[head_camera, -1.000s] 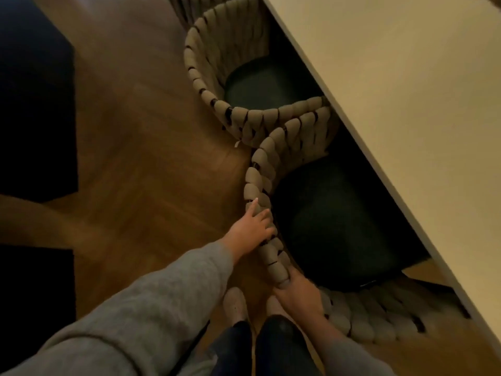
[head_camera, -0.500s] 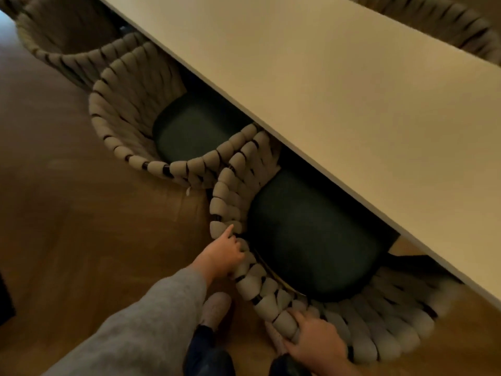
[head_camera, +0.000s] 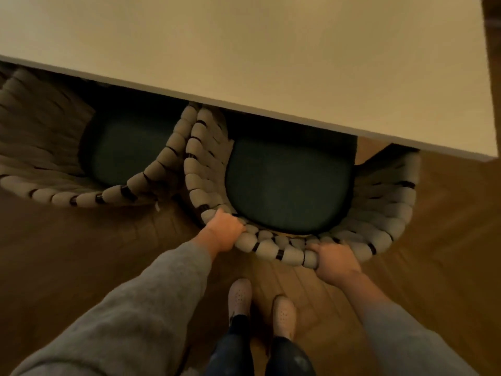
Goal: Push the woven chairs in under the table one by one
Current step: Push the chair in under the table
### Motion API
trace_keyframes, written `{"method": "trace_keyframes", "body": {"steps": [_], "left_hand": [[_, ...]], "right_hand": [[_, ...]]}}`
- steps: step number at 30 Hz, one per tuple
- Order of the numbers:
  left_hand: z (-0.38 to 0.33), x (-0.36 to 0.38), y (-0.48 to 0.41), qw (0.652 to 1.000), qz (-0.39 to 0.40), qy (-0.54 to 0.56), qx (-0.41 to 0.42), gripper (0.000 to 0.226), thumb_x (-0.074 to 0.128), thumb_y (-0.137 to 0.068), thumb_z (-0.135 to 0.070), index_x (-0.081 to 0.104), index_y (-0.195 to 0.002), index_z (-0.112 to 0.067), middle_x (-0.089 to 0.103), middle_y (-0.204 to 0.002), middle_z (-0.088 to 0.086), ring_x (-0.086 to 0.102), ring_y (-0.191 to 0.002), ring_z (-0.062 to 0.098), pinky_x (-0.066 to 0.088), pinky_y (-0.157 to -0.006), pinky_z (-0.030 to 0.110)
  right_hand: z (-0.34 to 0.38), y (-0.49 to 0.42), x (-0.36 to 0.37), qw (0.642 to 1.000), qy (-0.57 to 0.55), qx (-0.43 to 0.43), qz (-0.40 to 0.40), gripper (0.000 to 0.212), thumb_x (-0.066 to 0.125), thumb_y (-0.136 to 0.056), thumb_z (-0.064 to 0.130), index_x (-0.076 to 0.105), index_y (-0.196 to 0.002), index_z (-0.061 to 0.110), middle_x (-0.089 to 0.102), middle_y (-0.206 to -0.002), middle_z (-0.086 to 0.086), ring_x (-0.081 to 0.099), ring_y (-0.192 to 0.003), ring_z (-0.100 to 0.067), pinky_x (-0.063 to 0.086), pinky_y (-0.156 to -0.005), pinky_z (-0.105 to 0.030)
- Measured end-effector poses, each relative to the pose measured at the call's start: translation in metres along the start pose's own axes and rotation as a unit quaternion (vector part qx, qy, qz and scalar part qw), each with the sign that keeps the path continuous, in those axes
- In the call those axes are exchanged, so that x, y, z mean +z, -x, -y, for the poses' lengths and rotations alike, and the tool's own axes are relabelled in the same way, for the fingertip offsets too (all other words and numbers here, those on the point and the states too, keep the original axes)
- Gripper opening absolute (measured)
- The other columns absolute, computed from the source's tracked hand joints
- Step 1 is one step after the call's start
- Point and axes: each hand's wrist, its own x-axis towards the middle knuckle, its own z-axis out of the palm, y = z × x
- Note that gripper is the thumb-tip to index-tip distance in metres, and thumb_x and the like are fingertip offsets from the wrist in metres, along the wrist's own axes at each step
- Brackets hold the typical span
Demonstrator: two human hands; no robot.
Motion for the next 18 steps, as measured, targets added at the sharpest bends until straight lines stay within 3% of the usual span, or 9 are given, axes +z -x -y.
{"method": "trace_keyframes", "body": {"steps": [4,12,18], "left_hand": [[-0.01,0.001,0.003,1.0,0.005,0.008,-0.003,0.044,0.053,-0.094,-0.025,0.043,-0.137,-0.028,0.055,-0.132,0.002,0.05,-0.123,0.024,0.031,-0.11,0.05],[-0.07,0.016,0.025,1.0,0.026,0.011,0.01,0.039,0.05,-0.097,-0.029,0.045,-0.136,-0.029,0.051,-0.135,0.0,0.048,-0.124,0.024,0.03,-0.11,0.048],[-0.11,0.021,0.039,0.999,0.028,-0.008,0.029,0.035,0.047,-0.098,-0.032,0.048,-0.133,-0.027,0.053,-0.134,0.0,0.048,-0.124,0.022,0.031,-0.109,0.046]], "right_hand": [[-0.005,0.008,0.007,0.999,-0.042,0.003,-0.014,0.042,0.054,-0.083,0.026,0.055,-0.123,0.038,0.062,-0.115,0.003,0.058,-0.105,-0.021,0.047,-0.08,-0.032],[-0.02,0.059,0.04,0.999,-0.047,0.01,0.007,0.038,0.053,-0.085,0.024,0.056,-0.122,0.032,0.062,-0.115,0.0,0.059,-0.105,-0.022,0.044,-0.078,-0.032],[-0.035,0.093,0.063,0.998,-0.064,0.011,0.015,0.047,0.051,-0.086,0.018,0.052,-0.127,0.04,0.062,-0.113,0.005,0.057,-0.104,-0.018,0.039,-0.075,-0.03]]}}
